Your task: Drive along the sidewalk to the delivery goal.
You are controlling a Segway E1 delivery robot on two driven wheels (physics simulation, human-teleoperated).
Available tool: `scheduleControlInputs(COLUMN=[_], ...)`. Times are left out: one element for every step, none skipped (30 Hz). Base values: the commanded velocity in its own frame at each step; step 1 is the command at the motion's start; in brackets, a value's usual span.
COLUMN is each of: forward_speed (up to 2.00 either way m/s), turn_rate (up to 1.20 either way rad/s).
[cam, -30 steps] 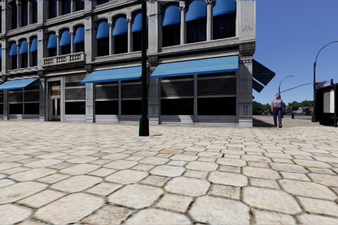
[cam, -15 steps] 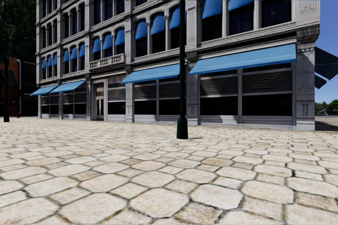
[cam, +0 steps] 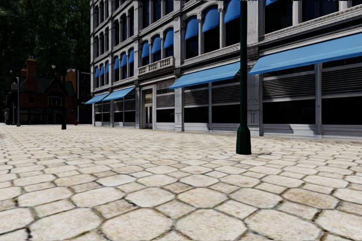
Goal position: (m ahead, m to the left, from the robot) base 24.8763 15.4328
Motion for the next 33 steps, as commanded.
scheduleControlInputs(forward_speed=[1.39, 1.39, 1.39, 1.39, 1.39, 1.39, 1.39, 1.39, 1.39, 1.39, 1.39, 1.39, 1.39, 1.39, 1.39, 1.39, 1.39, 1.39, 1.39, 1.39, 1.39, 1.39, 1.39, 1.39, 1.39, 1.39, 1.39, 1.39, 1.39, 1.39, 1.39, 1.39, 1.39], turn_rate=[0.53, 0.53, 0.53, 0.53, 0.53, 0.53, 0.53, 0.53, 0.53, 0.53, 0.53, 0.53, 0.53, 0.53, 0.53, 0.53, 0.53, 0.53, 0.53, 0.53, 0.53, 0.53, 0.53, 0.53, 0.53, 0.53, 0.53, 0.53, 0.53, 0.53, 0.53, 0.53, 0.53])
